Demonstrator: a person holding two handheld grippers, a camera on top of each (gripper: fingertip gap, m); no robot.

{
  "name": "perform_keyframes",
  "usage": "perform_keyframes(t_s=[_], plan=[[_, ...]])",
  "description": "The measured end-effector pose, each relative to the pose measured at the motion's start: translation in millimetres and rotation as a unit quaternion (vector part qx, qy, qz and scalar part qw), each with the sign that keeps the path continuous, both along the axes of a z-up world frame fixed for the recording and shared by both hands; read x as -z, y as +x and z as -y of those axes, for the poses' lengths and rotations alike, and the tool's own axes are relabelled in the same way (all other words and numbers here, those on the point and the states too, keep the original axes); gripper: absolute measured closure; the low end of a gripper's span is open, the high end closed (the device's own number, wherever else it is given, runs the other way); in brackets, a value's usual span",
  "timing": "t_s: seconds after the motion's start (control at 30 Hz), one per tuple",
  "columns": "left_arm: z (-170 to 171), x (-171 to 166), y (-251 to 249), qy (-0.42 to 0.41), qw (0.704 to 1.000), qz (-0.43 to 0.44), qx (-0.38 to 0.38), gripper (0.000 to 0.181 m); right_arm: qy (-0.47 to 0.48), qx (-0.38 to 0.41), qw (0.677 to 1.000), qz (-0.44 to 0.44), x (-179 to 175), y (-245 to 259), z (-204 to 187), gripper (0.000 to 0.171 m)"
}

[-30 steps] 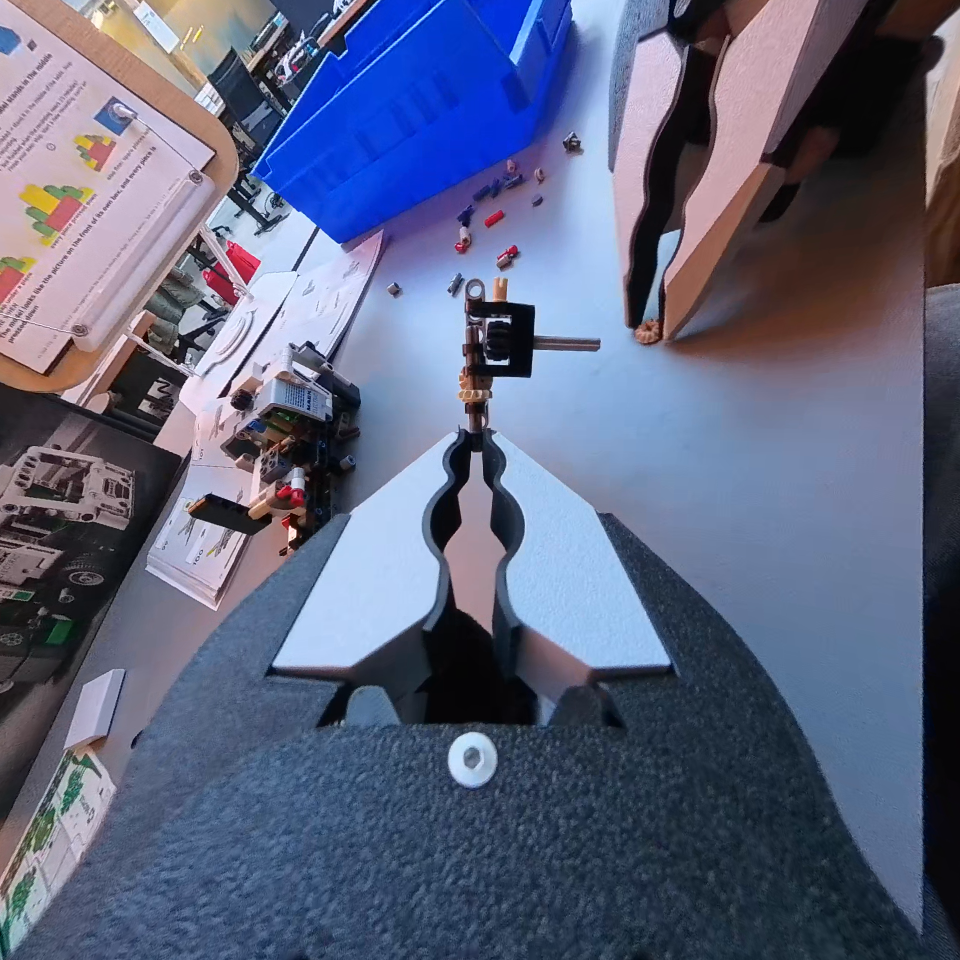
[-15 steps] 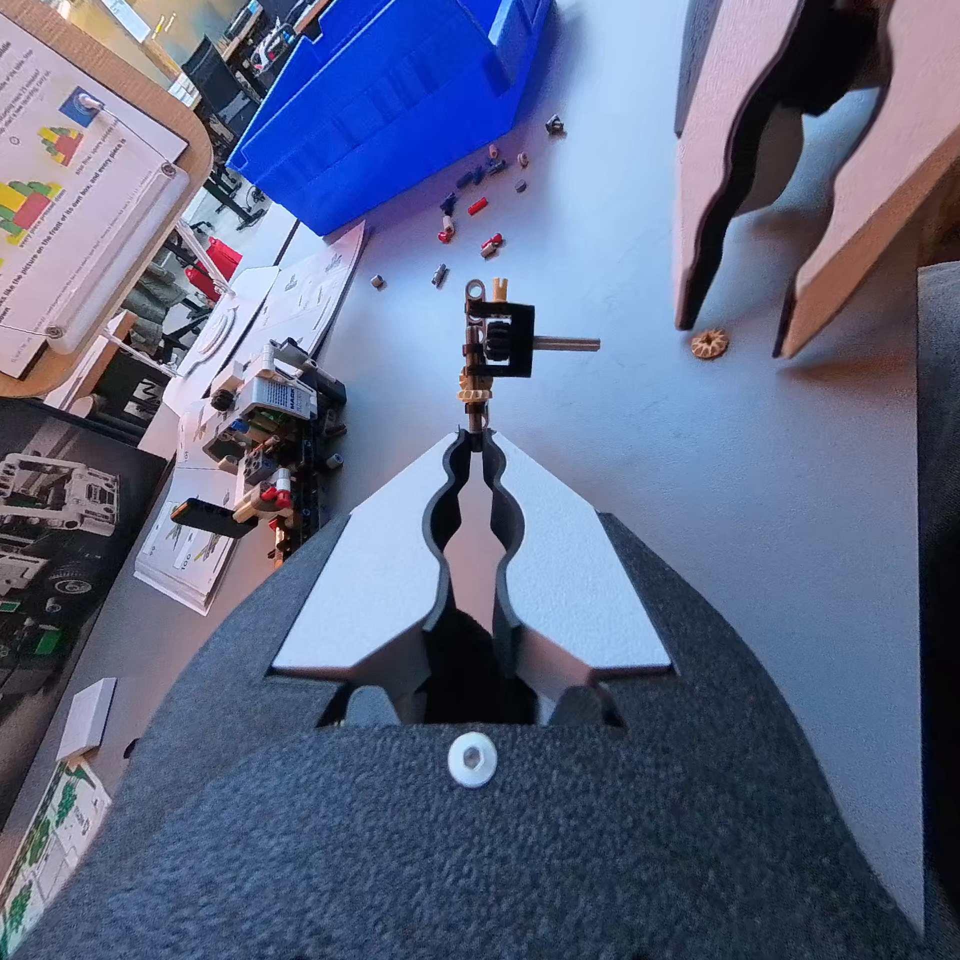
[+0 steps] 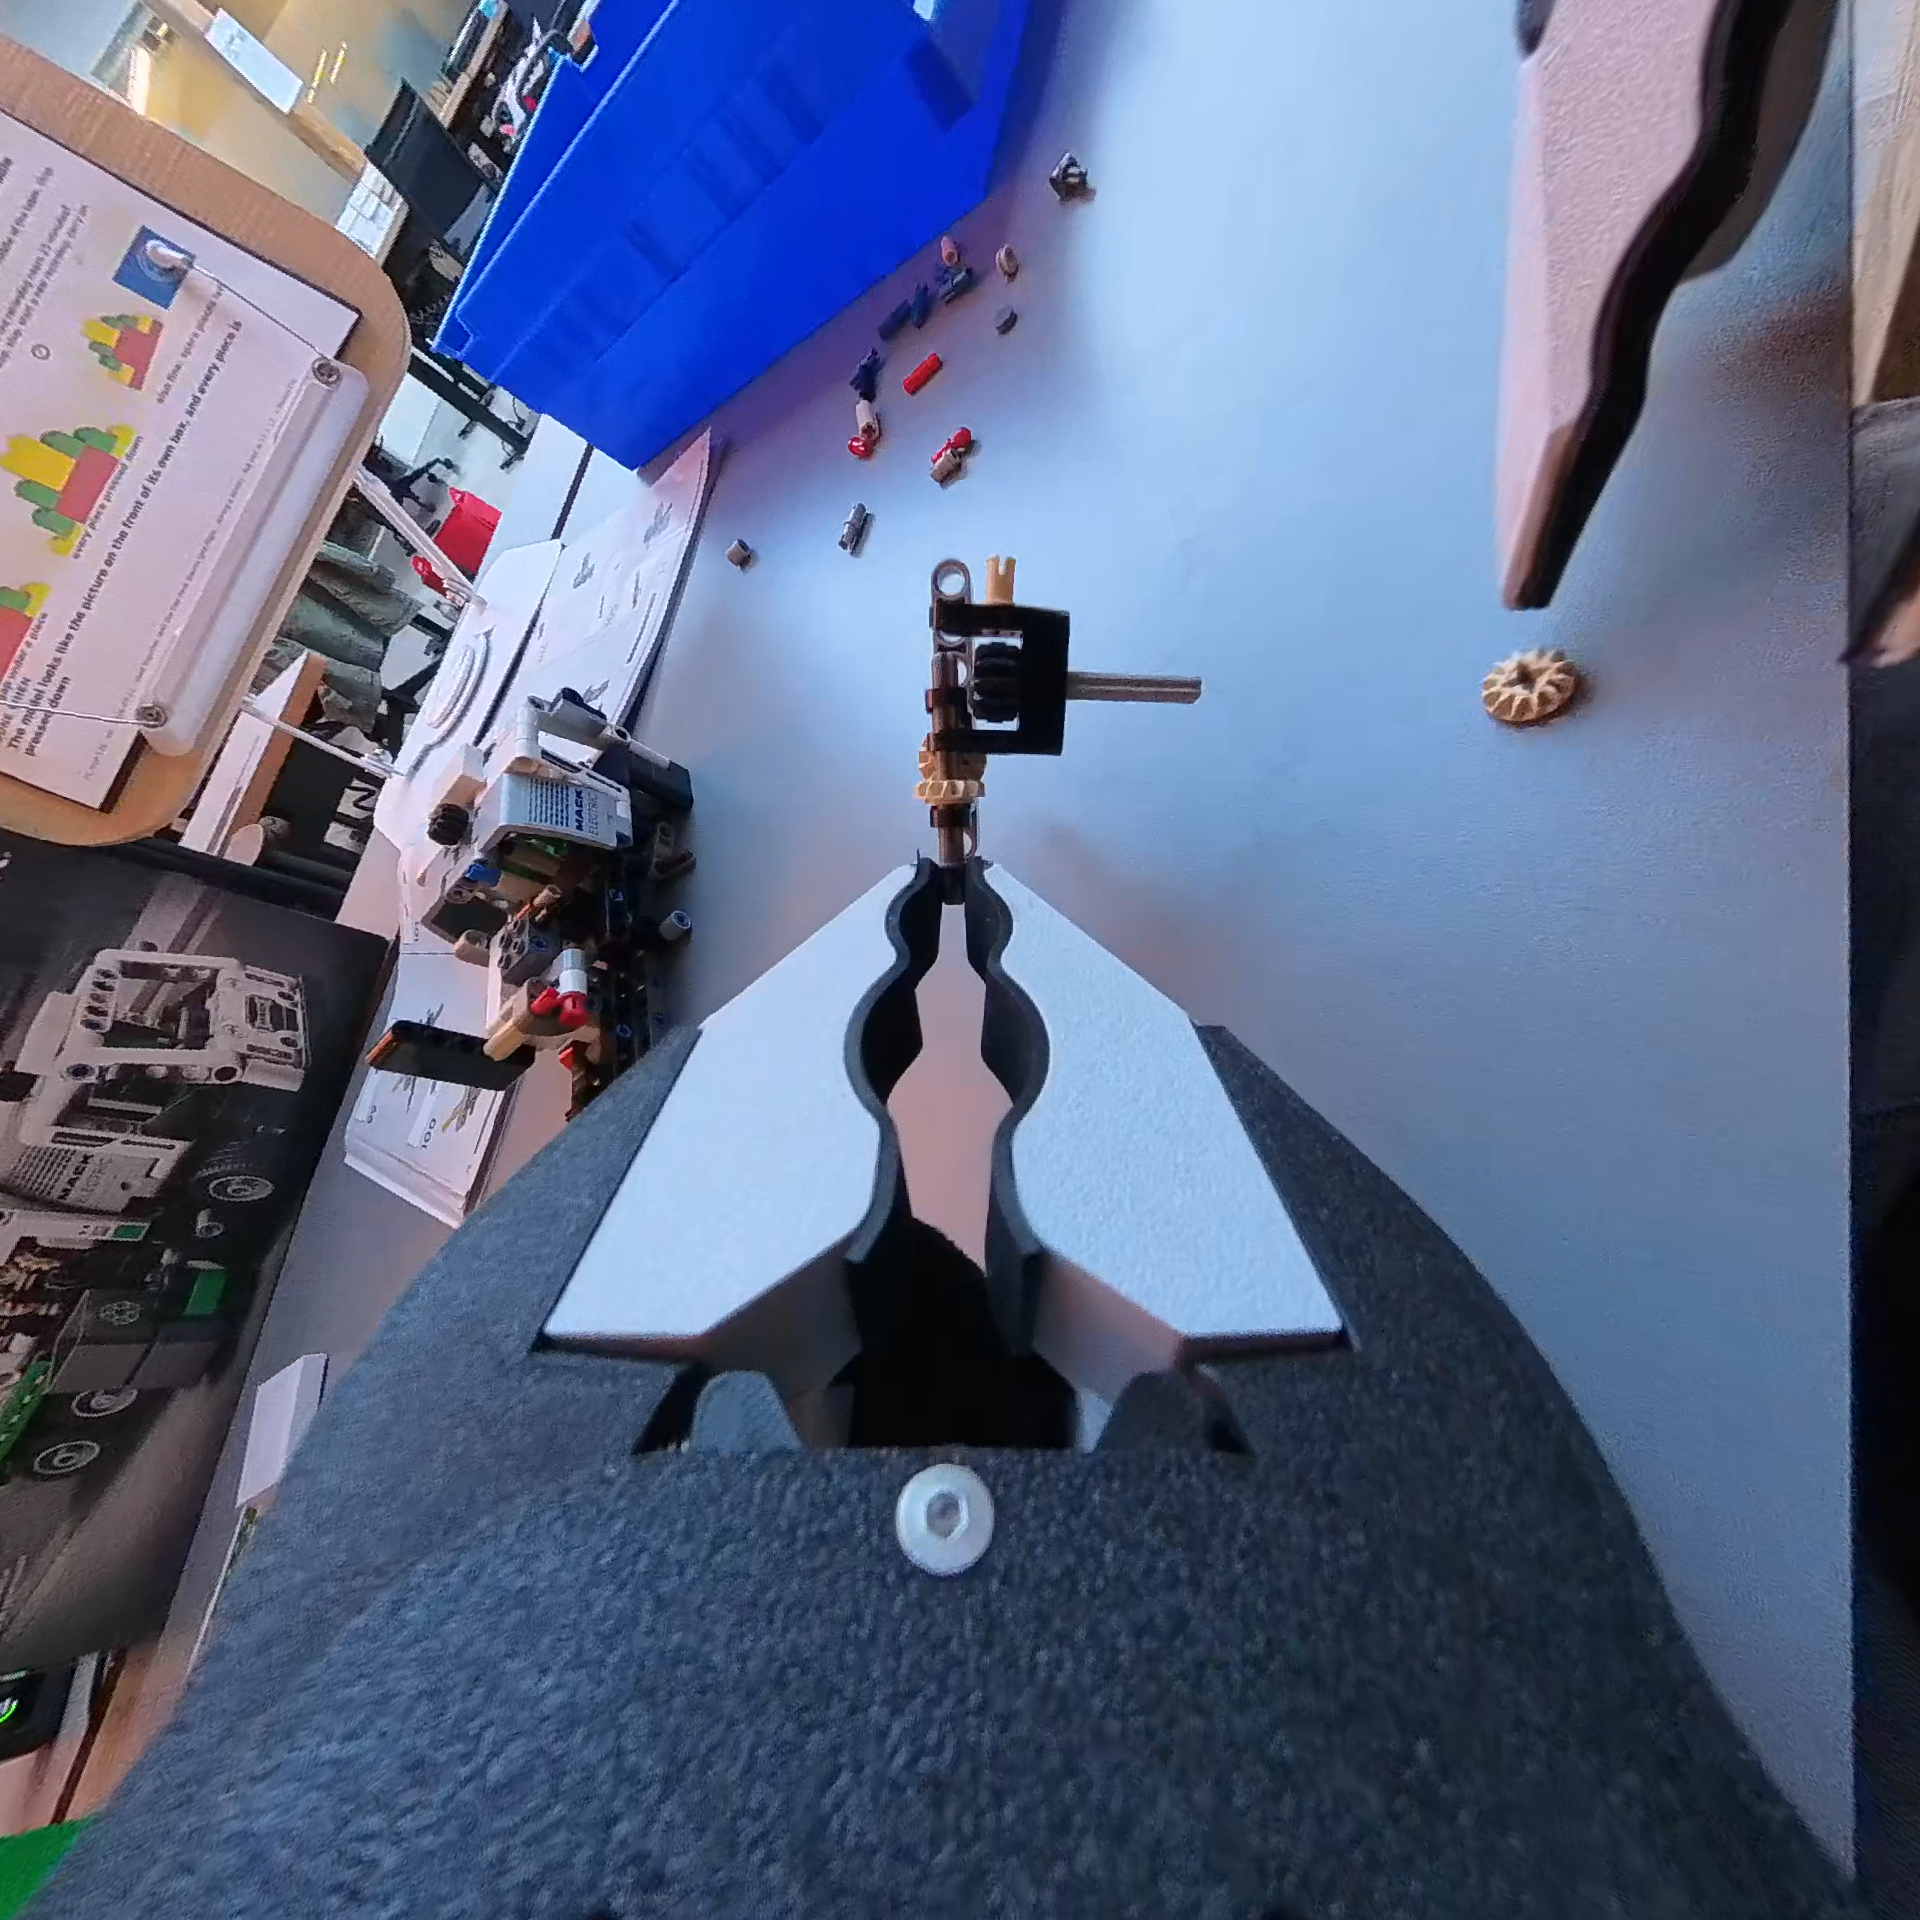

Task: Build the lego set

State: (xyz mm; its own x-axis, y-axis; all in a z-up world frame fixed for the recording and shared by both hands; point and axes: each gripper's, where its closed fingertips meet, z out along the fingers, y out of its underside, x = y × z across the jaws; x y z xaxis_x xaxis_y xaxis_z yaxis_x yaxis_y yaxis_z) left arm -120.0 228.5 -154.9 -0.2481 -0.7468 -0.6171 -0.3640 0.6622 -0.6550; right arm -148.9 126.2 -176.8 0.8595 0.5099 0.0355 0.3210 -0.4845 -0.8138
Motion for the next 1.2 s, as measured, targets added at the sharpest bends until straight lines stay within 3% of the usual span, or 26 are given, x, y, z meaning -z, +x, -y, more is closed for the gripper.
perform_keyframes(t_s=[0.1, 0.37, 0.67, 0.97, 1.2], plan=[[1.3, -0.2, 0.1, 0.000, 1.000, 0.000, 0.002, 0.179, 0.005, -0.011, 0.996, 0.084, 6.9, -1.2, 1.2, 0.134], [0.2, 0.0, -1.7, -0.002, 1.000, -0.001, -0.002, 0.179, -0.012, -0.027, 0.993, 0.115, 14.3, -6.7, -3.0, 0.126], [-1.2, 2.8, -1.8, 0.016, 1.000, -0.005, -0.009, 0.179, 0.043, -0.034, 0.974, 0.219, 14.0, -10.4, 3.6, 0.151], [1.0, 5.0, -1.4, 0.031, 0.999, -0.007, -0.006, 0.179, 0.075, -0.026, 0.969, 0.233, 10.5, -10.1, 13.3, 0.167], [1.1, 6.1, -1.1, 0.036, 0.999, -0.009, -0.005, 0.179, 0.086, -0.005, 0.977, 0.196, 7.5, -2.6, 11.0, 0.168]])
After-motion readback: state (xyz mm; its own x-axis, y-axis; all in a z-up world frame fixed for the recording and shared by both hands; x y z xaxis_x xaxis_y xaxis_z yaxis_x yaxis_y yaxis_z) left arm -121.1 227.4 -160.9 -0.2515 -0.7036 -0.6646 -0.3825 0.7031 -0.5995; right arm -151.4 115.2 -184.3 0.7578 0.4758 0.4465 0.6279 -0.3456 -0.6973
